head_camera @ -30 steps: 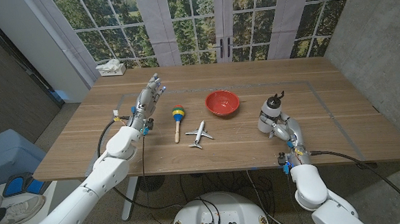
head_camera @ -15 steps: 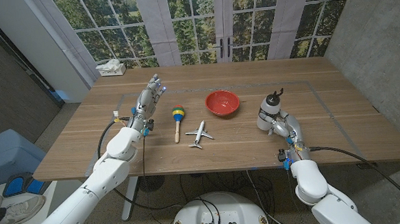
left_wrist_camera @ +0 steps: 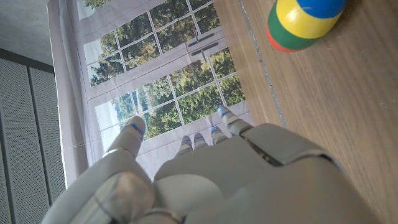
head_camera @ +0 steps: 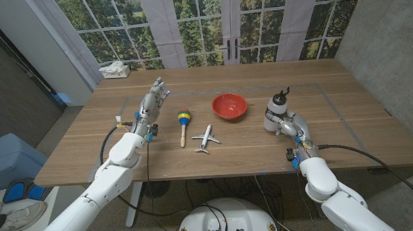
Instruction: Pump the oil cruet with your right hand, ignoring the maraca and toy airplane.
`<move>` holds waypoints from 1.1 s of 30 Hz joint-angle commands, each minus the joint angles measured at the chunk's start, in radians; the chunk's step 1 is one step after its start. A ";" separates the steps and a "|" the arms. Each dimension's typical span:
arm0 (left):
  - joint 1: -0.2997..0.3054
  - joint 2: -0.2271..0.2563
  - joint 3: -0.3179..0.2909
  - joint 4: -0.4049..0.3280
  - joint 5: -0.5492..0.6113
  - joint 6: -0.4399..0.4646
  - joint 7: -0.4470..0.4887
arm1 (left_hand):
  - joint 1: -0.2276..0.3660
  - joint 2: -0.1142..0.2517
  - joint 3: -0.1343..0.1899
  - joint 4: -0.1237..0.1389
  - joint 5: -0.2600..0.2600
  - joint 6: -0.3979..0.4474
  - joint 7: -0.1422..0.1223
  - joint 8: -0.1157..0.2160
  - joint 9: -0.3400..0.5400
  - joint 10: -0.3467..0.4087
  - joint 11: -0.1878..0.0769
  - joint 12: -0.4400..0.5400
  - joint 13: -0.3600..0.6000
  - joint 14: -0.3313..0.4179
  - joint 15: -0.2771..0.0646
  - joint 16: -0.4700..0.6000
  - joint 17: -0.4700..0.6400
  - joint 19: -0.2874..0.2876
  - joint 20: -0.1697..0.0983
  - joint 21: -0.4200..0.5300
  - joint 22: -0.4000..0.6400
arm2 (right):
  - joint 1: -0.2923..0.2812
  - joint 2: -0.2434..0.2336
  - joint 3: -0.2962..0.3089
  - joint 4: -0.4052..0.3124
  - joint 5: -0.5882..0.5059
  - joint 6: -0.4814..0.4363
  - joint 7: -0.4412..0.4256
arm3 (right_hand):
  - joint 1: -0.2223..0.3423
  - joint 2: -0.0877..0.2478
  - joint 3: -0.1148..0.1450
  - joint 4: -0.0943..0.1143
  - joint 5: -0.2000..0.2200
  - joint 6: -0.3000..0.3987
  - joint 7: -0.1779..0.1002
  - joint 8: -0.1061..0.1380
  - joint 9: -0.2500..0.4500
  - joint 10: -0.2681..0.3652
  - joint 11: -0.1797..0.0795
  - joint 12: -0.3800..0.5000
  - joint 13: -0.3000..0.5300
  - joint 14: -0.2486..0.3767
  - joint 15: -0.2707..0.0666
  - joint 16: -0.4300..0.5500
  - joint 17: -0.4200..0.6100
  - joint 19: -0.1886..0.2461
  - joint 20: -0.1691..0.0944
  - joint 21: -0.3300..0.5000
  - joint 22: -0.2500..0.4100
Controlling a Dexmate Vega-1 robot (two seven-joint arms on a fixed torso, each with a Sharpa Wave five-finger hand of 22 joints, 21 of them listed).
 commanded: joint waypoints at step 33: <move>-0.019 -0.016 -0.002 0.030 -0.002 0.001 0.005 | -0.006 0.030 0.000 -0.011 -0.003 -0.004 -0.002 0.001 0.005 -0.033 -0.004 0.000 0.002 -0.069 -0.094 0.000 0.003 0.006 -0.061 -0.003 0.003 | 0.242 -0.015 -0.069 0.133 0.041 -0.076 0.050 | 0.033 0.120 0.051 0.027 0.003 0.033 -0.013 -0.008 0.005 0.039 -0.022 -0.008 0.022 -0.005 -0.002 0.007 0.004 -0.019 -0.076 0.033 -0.009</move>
